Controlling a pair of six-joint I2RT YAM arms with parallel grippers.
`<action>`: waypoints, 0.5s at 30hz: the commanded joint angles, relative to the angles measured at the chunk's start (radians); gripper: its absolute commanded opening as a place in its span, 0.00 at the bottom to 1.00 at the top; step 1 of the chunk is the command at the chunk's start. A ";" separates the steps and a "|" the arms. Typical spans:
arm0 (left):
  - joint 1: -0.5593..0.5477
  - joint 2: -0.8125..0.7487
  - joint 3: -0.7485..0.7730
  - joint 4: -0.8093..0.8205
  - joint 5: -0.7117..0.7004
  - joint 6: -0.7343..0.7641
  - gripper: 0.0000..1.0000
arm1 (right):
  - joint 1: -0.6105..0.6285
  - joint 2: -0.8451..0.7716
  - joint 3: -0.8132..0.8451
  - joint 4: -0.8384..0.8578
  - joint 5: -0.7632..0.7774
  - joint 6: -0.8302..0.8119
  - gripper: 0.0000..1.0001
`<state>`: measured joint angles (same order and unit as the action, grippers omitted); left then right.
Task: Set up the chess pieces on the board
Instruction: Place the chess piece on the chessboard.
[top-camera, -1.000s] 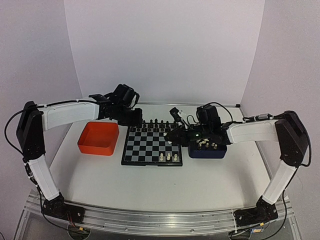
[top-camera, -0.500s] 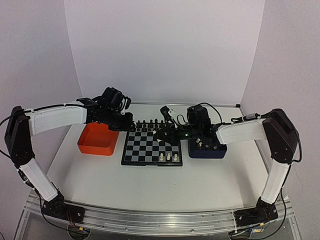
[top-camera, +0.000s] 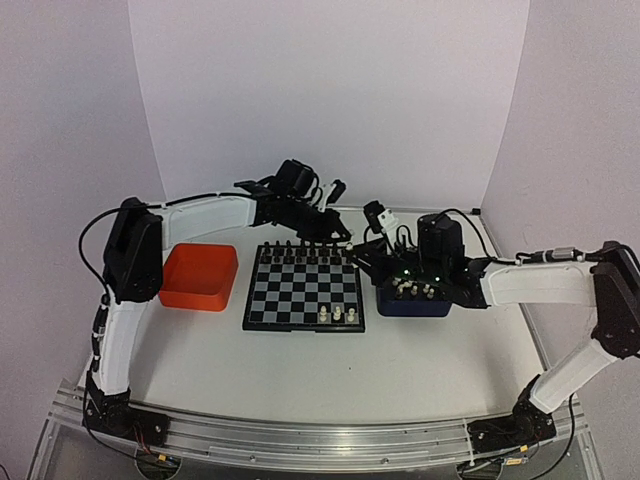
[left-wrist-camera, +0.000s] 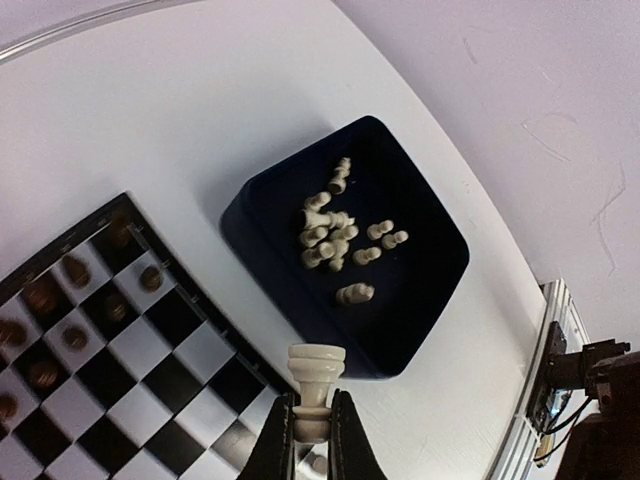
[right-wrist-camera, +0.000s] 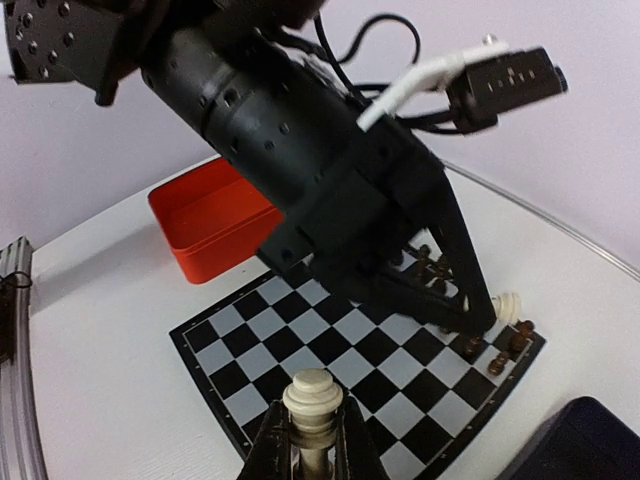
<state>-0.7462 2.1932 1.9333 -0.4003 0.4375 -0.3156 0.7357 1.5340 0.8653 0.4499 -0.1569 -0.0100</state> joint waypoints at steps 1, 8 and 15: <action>-0.052 0.168 0.275 -0.051 0.080 0.053 0.00 | -0.002 -0.090 -0.053 0.005 0.169 -0.035 0.00; -0.081 0.338 0.478 -0.013 0.087 0.015 0.00 | -0.011 -0.157 -0.097 -0.014 0.246 -0.045 0.00; -0.094 0.427 0.554 0.019 -0.015 -0.007 0.03 | -0.015 -0.197 -0.116 -0.026 0.287 -0.059 0.00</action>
<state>-0.8395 2.5892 2.4252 -0.4185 0.4807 -0.3000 0.7269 1.3831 0.7556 0.4242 0.0794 -0.0509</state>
